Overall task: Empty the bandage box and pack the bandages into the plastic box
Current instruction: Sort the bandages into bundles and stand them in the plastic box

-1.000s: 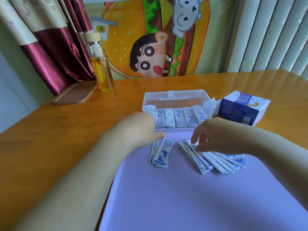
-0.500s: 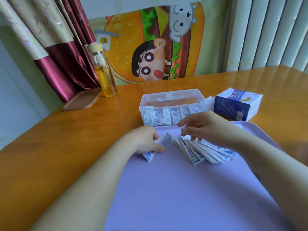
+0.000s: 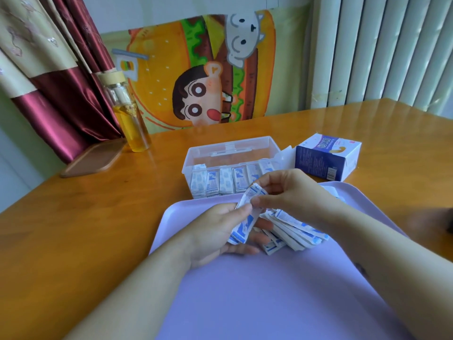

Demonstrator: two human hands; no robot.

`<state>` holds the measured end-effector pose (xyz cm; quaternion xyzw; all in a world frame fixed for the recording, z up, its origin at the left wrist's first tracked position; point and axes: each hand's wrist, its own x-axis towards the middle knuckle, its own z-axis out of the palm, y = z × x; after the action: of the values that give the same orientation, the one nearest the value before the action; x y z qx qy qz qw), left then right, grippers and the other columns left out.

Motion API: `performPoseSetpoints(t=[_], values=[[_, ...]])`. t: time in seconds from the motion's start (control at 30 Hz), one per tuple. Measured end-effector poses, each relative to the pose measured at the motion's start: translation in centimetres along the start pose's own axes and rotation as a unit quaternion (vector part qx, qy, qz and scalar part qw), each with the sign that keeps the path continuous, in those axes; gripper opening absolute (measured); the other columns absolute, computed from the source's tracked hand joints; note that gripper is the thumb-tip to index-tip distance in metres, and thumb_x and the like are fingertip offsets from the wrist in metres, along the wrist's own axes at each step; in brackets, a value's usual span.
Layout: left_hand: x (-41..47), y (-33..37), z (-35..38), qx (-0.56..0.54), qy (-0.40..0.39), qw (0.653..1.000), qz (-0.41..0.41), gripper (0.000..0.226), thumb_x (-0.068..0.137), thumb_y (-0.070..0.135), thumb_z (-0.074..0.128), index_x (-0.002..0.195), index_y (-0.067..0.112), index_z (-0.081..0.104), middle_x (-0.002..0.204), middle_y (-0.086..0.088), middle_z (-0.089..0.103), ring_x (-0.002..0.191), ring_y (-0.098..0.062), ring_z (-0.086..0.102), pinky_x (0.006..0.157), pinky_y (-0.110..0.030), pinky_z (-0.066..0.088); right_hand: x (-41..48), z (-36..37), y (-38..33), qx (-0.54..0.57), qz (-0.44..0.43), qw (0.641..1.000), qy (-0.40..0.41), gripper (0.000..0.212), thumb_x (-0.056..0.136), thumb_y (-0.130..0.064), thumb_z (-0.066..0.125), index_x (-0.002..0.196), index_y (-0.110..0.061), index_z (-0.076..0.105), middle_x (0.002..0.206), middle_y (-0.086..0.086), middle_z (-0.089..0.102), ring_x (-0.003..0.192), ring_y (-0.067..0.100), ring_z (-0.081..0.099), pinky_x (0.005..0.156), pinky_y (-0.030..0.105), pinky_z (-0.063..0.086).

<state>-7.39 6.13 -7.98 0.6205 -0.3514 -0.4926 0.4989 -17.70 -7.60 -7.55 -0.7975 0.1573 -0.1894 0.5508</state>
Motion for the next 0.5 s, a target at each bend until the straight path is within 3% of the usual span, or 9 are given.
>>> performPoseSetpoints(t=[0.1,0.2,0.27,0.4,0.5], values=[[0.2,-0.3,-0.4,-0.019,0.027,0.999,0.029,0.027,0.099,0.025,0.041,0.106,0.012,0.064,0.098,-0.009,0.073,0.088,-0.019,0.070,0.071,-0.028,0.058,0.0,0.3,-0.2,0.012,-0.003,1.000,0.018,0.017,0.079,-0.003,0.072,0.081,-0.019,0.068,0.060,-0.011,0.069,0.054,-0.003,0.060,0.058,0.007,0.044],[0.6,-0.5,-0.9,-0.065,0.065,0.994,0.058,0.019,0.095,0.016,0.049,0.105,0.012,0.065,0.095,-0.008,0.074,0.086,-0.019,0.071,0.075,-0.029,0.058,0.1,0.6,0.0,0.023,0.011,0.999,0.039,0.008,0.079,-0.014,0.073,0.084,-0.019,0.069,0.065,-0.008,0.070,0.057,0.000,0.058,0.057,0.012,0.046],[0.7,-0.6,-1.3,-0.064,0.087,0.991,0.077,0.017,0.091,0.012,0.054,0.103,0.015,0.066,0.094,-0.003,0.075,0.086,-0.015,0.071,0.075,-0.027,0.057,0.1,0.8,0.0,0.007,0.027,0.999,0.037,0.008,0.079,-0.021,0.074,0.075,-0.019,0.067,0.060,-0.006,0.065,0.054,0.003,0.054,0.052,0.014,0.045],[0.8,-0.7,-1.5,-0.037,0.123,0.986,0.103,0.015,0.089,0.014,0.058,0.100,0.019,0.067,0.089,0.003,0.075,0.081,-0.008,0.070,0.066,-0.020,0.053,0.3,1.0,0.1,0.014,0.036,0.999,0.039,0.015,0.079,-0.016,0.073,0.068,-0.018,0.064,0.053,-0.007,0.062,0.048,0.002,0.052,0.050,0.013,0.044],[0.9,-0.6,-1.4,-0.061,0.132,0.983,0.109,0.016,0.094,0.018,0.052,0.100,0.018,0.066,0.091,0.001,0.075,0.085,-0.011,0.071,0.073,-0.025,0.057,0.5,1.0,0.3,0.028,0.041,0.997,0.058,0.008,0.079,-0.012,0.073,0.075,-0.016,0.067,0.054,-0.008,0.064,0.046,0.001,0.051,0.054,0.017,0.045]])
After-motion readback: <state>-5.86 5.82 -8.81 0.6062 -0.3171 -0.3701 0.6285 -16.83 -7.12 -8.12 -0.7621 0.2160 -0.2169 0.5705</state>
